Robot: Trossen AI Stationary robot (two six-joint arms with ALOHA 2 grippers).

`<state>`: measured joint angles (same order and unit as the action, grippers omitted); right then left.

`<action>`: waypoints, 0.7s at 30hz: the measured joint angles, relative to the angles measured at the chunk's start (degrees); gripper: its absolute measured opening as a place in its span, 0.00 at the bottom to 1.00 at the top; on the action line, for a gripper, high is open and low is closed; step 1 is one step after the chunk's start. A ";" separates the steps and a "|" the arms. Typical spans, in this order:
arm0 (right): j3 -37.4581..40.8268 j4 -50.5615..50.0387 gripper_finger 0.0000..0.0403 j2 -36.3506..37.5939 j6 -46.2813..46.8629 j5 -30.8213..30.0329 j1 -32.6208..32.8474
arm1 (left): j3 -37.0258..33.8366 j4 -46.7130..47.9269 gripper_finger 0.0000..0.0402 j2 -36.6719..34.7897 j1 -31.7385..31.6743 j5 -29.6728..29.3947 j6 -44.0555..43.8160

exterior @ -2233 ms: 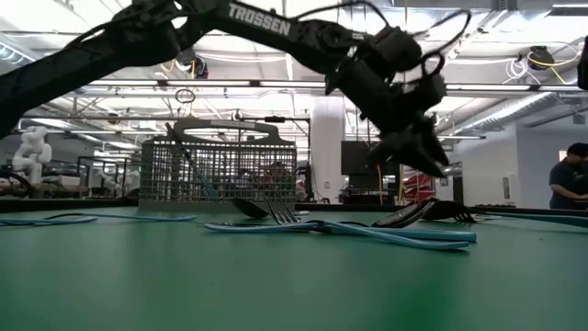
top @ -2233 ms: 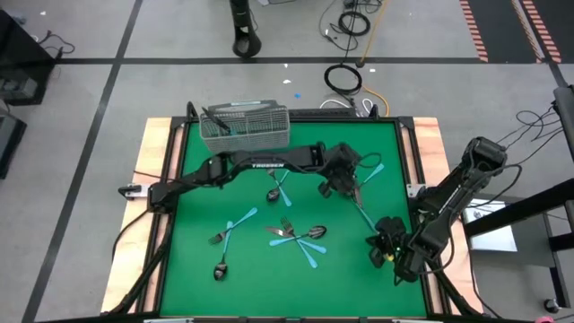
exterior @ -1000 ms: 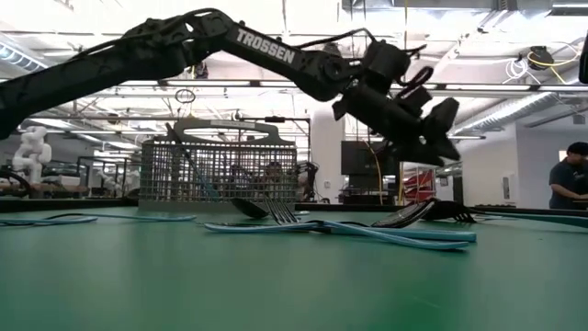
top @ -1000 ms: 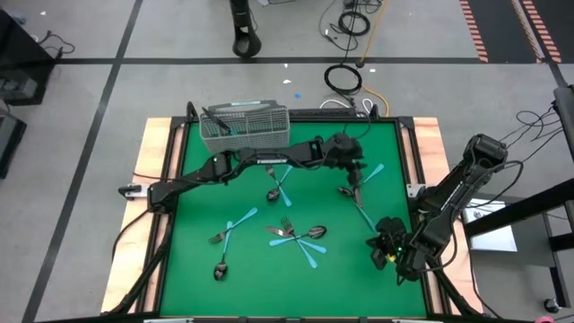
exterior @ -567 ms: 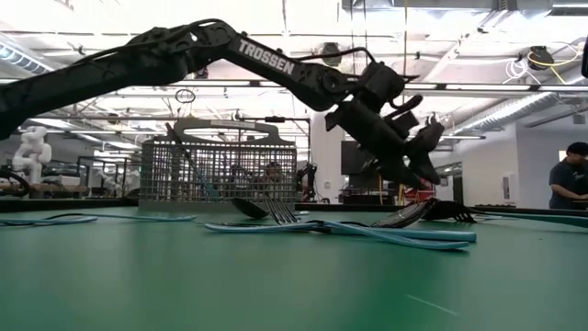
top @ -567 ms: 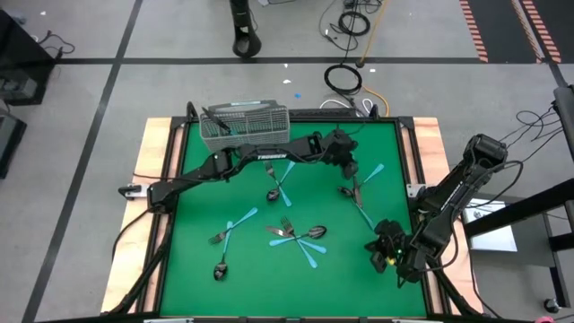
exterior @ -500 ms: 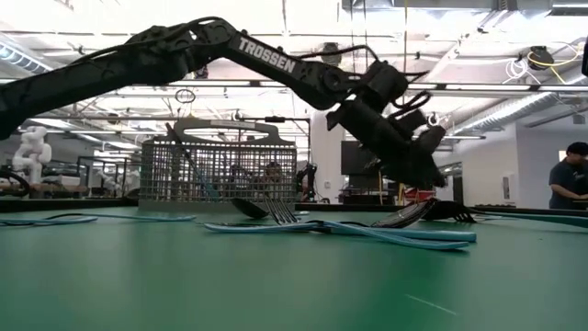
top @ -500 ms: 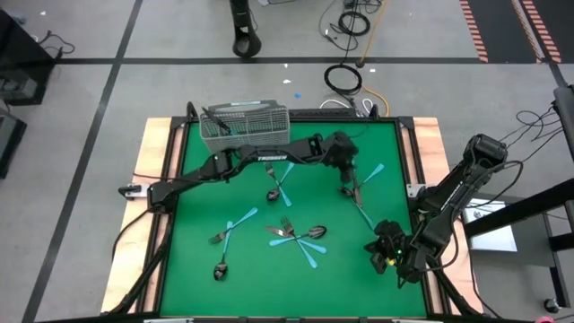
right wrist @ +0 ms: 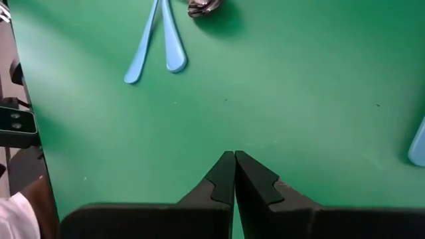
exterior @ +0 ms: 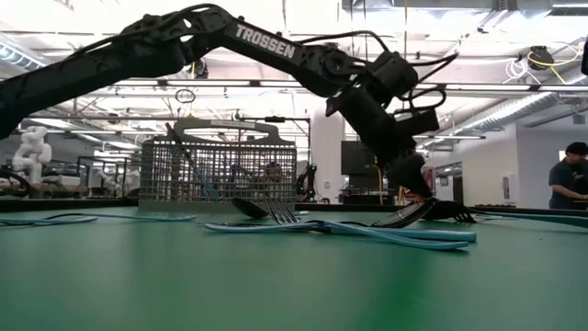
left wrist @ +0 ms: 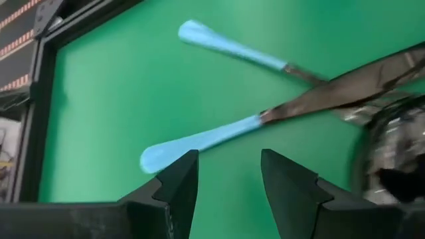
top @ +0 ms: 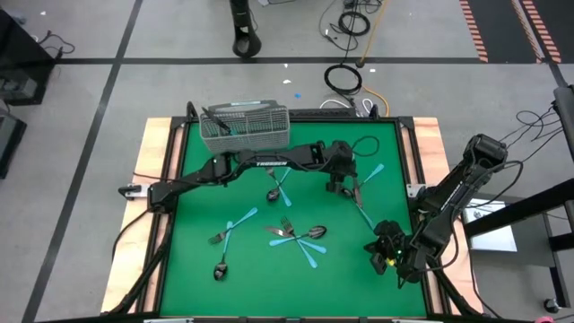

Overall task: Sort silverware
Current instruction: Put the table knife into the silverware rack

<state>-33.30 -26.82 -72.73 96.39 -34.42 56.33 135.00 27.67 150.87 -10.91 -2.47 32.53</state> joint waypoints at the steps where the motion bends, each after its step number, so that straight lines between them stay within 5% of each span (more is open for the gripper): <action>1: 0.00 -0.23 0.00 0.00 -0.03 -0.08 -0.31 | 0.00 -0.19 0.41 0.00 -0.16 0.06 0.59; 6: 0.00 -3.69 0.00 0.14 0.04 -1.19 -3.43 | 0.11 -0.32 0.41 0.50 0.31 0.19 1.48; 14: -0.02 -20.96 0.00 7.65 3.19 -7.71 -13.63 | -0.13 13.85 0.41 -4.56 2.15 -4.43 0.21; 21: -0.02 -21.95 0.02 14.33 -10.95 -6.09 -29.77 | -0.17 27.25 0.41 -15.06 -2.25 -4.27 -5.06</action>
<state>-33.32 -48.78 -58.40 85.44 -40.52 26.56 134.82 54.92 135.81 -13.16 -6.74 27.47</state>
